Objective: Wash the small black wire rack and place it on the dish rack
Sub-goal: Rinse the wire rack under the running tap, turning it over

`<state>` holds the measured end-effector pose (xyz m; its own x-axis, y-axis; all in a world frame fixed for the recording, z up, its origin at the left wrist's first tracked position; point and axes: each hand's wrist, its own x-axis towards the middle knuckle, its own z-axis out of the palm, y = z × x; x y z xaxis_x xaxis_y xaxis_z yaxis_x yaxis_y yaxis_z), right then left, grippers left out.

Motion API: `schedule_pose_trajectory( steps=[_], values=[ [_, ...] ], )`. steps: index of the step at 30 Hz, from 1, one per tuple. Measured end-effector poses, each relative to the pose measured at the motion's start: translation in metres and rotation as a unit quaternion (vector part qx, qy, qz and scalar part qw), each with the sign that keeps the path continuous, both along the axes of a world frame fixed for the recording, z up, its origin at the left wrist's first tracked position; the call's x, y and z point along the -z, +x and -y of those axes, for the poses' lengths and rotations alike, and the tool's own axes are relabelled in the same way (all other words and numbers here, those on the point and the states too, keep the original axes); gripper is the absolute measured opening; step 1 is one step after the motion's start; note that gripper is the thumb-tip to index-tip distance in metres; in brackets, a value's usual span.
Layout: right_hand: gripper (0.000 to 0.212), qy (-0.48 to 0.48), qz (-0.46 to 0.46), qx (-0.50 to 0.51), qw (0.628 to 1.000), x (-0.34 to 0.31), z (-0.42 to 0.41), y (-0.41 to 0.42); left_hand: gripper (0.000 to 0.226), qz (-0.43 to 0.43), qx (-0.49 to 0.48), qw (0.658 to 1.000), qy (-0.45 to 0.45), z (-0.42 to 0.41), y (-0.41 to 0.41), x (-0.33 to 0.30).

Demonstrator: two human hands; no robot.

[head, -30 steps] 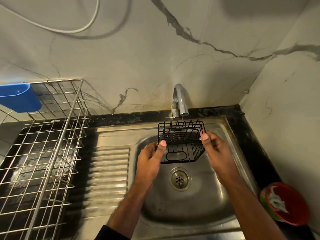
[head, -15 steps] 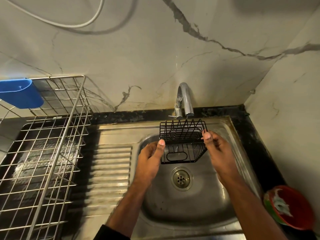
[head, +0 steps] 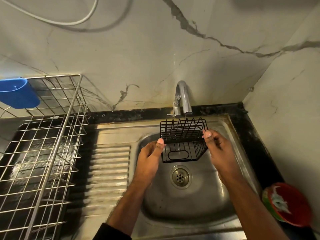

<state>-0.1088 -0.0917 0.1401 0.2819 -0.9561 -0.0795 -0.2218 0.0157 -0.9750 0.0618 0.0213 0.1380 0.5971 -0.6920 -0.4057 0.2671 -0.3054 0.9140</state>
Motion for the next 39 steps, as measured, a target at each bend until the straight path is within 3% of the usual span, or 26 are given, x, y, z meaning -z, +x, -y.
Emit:
schedule_pose_trajectory(
  steps=[4,8,13,18,20,24,32,39],
  values=[
    [0.033,-0.003,-0.001,0.004,1.0,0.002,0.002,-0.003,0.059,0.006,0.004,1.0,-0.018,0.0,0.0,0.001],
    [0.03,-0.006,-0.003,-0.009,1.0,0.005,0.002,-0.005,0.105,0.004,-0.009,1.0,-0.023,-0.003,0.001,0.006],
    [0.017,-0.008,-0.003,-0.009,1.0,0.005,0.003,-0.005,0.091,-0.029,-0.022,0.999,-0.017,-0.004,0.0,0.006],
    [0.016,-0.013,-0.01,-0.012,1.0,0.006,0.005,-0.005,0.106,-0.026,-0.013,0.999,-0.012,-0.002,0.003,0.011],
    [0.026,-0.01,-0.009,-0.011,1.0,0.005,0.005,-0.006,0.101,-0.025,-0.013,1.0,-0.012,-0.001,0.004,0.01],
    [0.044,-0.024,-0.016,-0.016,0.999,0.008,0.007,-0.01,0.057,0.017,0.047,0.998,-0.046,0.001,0.005,0.005],
    [0.044,-0.023,-0.024,-0.017,0.999,-0.003,0.003,-0.014,0.042,0.03,0.07,0.996,-0.05,0.0,0.004,0.009],
    [0.05,-0.015,-0.022,-0.012,1.0,-0.001,0.005,-0.019,0.048,0.093,0.083,0.991,-0.049,-0.002,0.0,0.013]
  ],
)
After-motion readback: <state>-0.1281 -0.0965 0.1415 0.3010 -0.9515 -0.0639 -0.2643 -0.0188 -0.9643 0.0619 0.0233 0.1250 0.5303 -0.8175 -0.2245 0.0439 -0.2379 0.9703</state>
